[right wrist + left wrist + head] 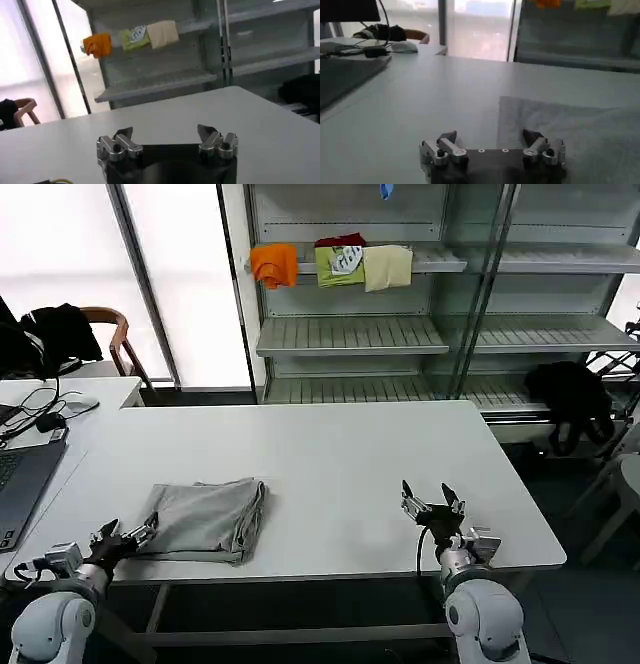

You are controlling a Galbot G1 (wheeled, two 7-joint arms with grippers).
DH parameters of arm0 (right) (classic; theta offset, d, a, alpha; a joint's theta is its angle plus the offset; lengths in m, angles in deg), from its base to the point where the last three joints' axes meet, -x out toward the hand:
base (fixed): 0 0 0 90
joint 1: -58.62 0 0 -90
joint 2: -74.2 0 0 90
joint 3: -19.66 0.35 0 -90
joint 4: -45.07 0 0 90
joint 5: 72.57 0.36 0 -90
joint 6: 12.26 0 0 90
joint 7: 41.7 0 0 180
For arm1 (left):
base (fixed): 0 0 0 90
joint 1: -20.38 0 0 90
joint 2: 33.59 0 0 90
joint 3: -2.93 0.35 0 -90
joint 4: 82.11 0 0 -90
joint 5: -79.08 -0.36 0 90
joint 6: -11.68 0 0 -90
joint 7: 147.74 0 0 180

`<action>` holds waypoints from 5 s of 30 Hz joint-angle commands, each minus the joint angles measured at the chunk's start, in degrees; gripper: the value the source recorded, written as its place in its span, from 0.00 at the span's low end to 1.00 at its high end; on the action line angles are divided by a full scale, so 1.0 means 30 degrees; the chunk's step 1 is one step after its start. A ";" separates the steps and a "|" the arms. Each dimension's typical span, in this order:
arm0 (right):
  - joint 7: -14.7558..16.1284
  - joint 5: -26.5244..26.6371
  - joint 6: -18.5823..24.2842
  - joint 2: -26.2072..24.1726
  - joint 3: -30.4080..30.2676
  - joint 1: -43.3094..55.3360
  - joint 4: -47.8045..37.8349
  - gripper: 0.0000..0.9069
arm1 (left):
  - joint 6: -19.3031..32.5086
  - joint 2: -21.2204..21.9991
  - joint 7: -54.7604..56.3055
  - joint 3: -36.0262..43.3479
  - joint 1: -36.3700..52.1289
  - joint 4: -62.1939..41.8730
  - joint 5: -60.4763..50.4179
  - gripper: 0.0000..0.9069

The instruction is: Fold and organize the clothes.

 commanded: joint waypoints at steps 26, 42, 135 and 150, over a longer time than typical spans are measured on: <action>-0.0290 -0.0014 -0.0013 0.0070 0.0214 -0.0427 0.0477 1.00 | 0.1319 0.0846 -0.0641 0.0598 -0.0526 0.0435 -0.0373 0.00; -0.0310 0.0383 0.0029 -0.0233 0.0507 -0.0476 0.0655 1.00 | 0.4041 -0.3338 -0.3199 -0.3914 0.0791 0.0313 -0.7532 0.00; -0.3045 0.7307 -0.2118 0.3172 -0.6178 0.3110 -0.5118 0.44 | 0.5357 -0.0319 0.0200 0.3182 -0.0685 0.5011 -0.3171 1.00; -0.4185 0.5793 -0.1124 0.3224 -0.5982 0.3106 -0.3606 0.00 | 0.5271 -0.0107 0.0281 0.2931 -0.1560 0.4951 -0.3221 1.00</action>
